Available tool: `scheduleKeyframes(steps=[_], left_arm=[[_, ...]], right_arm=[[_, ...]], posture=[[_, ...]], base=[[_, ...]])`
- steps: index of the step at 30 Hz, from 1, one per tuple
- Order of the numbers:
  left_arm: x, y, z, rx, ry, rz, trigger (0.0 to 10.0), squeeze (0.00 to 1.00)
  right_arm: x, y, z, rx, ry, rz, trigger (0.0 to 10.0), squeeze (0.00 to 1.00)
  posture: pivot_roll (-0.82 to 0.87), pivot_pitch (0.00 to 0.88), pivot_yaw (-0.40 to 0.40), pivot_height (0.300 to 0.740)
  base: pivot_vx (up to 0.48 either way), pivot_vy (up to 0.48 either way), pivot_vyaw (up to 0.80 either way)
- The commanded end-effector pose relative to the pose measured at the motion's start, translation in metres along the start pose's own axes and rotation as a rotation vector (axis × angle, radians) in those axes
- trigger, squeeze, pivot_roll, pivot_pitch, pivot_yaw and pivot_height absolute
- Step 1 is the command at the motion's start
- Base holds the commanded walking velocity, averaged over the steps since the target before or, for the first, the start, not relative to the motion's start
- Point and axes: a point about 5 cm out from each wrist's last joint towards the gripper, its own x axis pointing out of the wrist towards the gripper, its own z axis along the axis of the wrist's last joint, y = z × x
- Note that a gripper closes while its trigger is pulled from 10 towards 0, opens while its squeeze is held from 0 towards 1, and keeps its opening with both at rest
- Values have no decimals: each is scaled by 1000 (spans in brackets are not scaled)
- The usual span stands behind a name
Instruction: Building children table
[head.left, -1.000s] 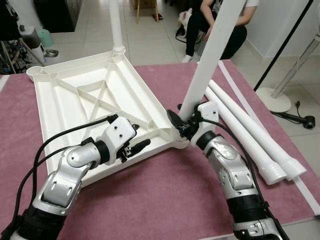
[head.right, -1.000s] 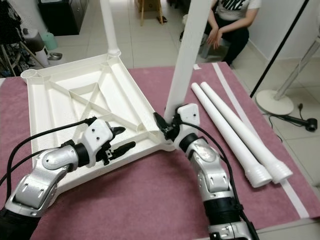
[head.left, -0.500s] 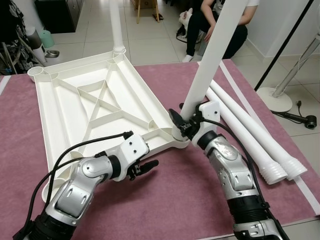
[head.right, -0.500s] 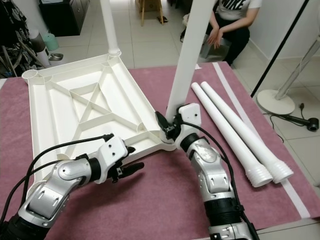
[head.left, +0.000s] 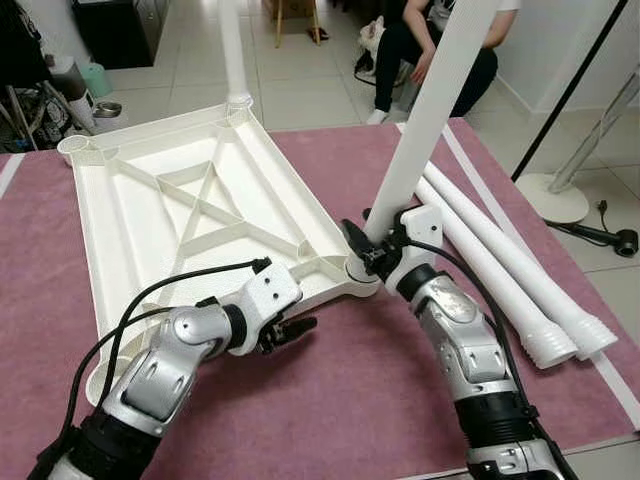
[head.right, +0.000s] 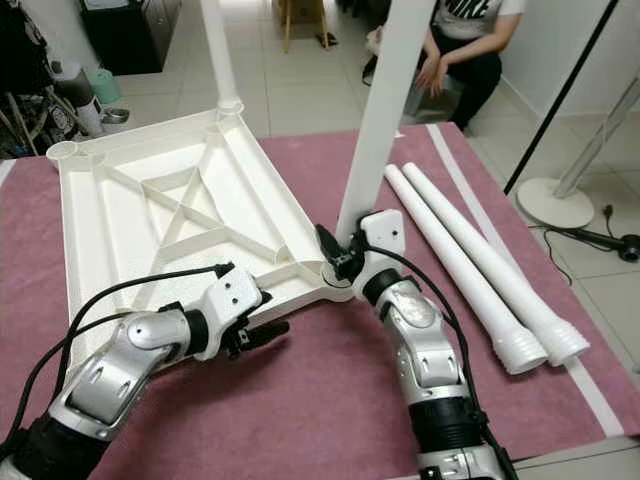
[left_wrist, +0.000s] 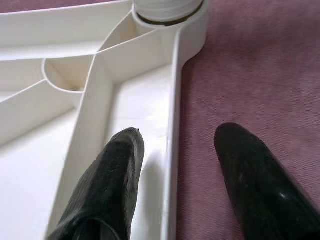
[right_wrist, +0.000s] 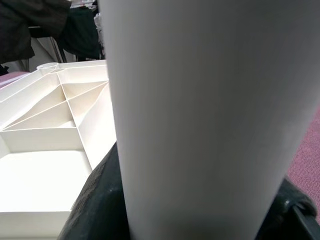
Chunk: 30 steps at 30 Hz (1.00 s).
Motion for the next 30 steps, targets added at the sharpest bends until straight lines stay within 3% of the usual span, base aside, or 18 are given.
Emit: scheduleKeyframes(steps=[1,13,22,30], left_arm=[[-1,8,-4,-10,25,110,10000,0],[0,11,-3,-6,29,109,10000,0],[-2,11,-3,-1,36,109,10000,0],[-3,11,-4,-2,40,112,10000,0]], right_arm=[[1,1,-4,2,4,-5,10000,0],[6,8,-12,11,46,111,10000,0],[6,-2,-14,-39,114,257,10000,0],[0,-8,-13,10,129,420,10000,0]], posture=[[9,0,79,740],[15,0,90,740],[20,0,90,740],[26,0,92,740]], base=[[0,0,0],[0,0,0],[0,0,0],[0,0,0]])
